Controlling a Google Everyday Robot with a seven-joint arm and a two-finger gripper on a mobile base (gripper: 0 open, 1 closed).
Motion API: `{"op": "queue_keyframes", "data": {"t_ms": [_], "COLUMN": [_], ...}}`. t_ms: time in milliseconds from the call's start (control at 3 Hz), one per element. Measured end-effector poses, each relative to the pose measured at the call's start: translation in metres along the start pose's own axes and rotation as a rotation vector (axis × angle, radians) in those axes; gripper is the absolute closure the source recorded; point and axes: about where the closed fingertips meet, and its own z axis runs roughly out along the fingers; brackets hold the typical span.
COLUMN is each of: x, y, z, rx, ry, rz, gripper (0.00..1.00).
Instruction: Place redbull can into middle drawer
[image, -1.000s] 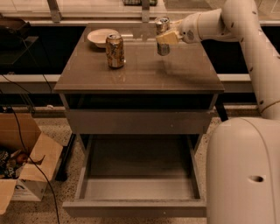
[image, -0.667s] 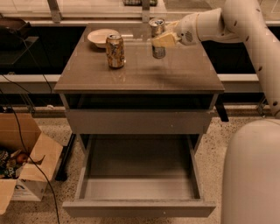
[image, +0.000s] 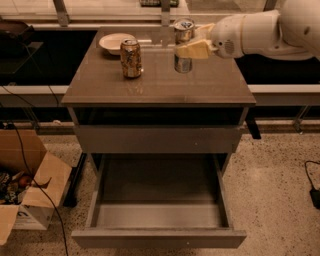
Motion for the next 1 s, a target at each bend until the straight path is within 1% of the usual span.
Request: {"op": "queue_keyframes", "data": {"t_ms": [333, 667, 1000], "x": [-0.007, 0.014, 0.049], "y": [0.055, 0.110, 0.156], "z": [-0.020, -0.021, -0.019], "rx": [-0.010, -0.052, -0.047], "ry": [-0.017, 0.037, 0.106], "rz": [0.043, 0.108, 0.127], "gripper": [1.00, 1.00, 1.00]}}
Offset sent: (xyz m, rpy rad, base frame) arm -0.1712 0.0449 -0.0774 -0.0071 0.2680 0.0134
